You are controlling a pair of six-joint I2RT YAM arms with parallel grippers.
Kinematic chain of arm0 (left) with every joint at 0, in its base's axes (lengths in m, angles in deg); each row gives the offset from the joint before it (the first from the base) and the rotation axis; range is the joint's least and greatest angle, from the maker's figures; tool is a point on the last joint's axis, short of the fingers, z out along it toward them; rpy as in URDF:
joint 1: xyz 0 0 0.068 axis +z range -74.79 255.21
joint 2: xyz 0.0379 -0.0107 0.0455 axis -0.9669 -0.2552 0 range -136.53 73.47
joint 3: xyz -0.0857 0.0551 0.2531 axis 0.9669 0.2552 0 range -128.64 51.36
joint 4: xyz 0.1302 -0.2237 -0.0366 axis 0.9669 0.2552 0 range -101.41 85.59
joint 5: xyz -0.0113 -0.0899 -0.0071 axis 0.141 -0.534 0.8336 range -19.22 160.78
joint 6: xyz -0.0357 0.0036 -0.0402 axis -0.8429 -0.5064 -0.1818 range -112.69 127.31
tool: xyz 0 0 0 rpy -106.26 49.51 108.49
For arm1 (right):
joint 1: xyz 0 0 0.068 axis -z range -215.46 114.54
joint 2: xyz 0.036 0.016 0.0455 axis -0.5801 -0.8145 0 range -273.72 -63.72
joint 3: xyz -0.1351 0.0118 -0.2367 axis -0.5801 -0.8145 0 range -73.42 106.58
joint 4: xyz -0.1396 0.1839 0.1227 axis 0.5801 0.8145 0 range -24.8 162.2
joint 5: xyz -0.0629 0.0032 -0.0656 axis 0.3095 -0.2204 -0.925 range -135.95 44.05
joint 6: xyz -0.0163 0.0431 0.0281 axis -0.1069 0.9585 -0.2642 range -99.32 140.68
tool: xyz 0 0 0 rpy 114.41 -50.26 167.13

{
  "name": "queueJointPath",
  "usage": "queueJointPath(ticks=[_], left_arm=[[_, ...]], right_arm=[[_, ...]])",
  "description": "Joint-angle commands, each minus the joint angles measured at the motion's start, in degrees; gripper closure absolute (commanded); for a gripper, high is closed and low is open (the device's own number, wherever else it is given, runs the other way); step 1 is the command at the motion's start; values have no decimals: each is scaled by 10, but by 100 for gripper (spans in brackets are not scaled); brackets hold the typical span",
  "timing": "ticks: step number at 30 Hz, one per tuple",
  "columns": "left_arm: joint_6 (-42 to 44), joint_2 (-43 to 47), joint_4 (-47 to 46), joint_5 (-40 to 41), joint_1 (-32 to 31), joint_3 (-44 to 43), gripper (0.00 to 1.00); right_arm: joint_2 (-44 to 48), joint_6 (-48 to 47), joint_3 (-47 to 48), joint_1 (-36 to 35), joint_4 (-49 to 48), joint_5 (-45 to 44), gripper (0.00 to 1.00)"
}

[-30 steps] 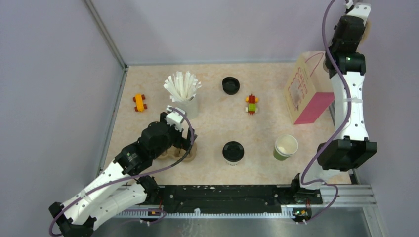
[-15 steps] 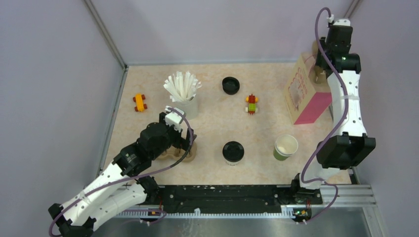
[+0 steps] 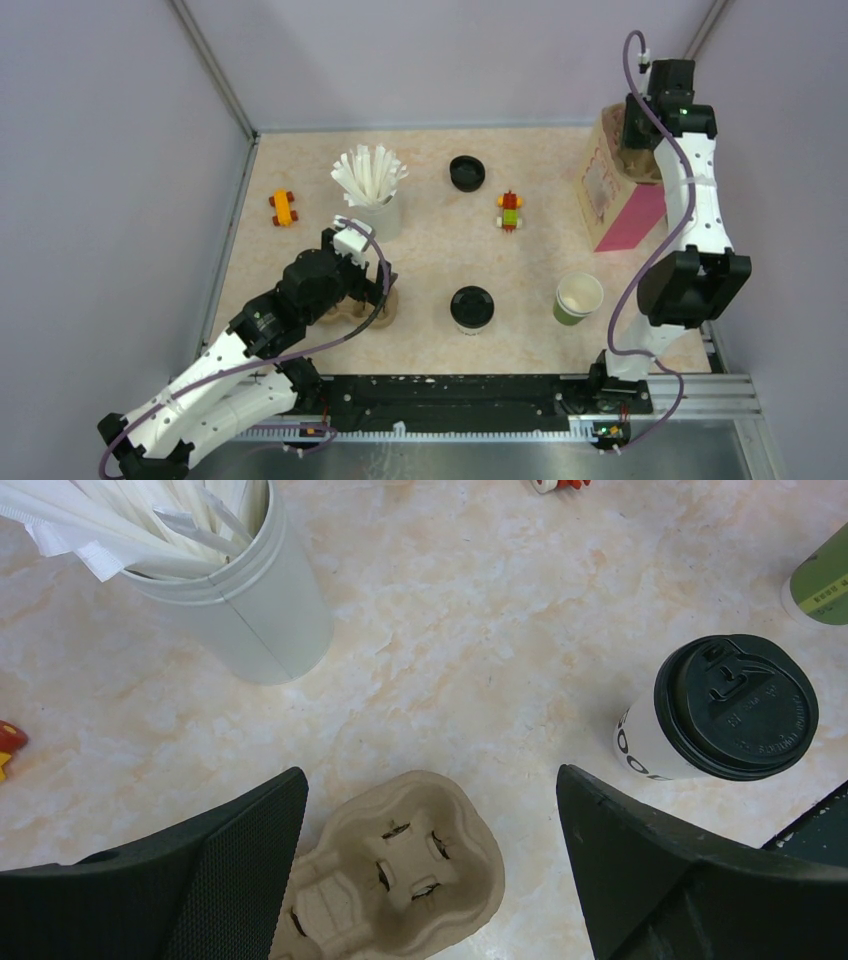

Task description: Pack the takeout coffee

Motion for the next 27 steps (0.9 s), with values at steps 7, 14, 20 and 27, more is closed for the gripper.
queueJointPath(ticks=[7,14,20,27], left_arm=[[5,-1,-30,5,-1,2,1],[5,-12,-30,5,-1,-1,1],[5,-14,-28,7,-1,0,1],[5,-17,-28,7,-1,-1,1]], right_arm=[[-19,-58,27,5,43,64,68],[-3,-76,74,5,55,82,67],[1,-80,84,5,56,67,67],[-12,-81,97,7,84,101,66]])
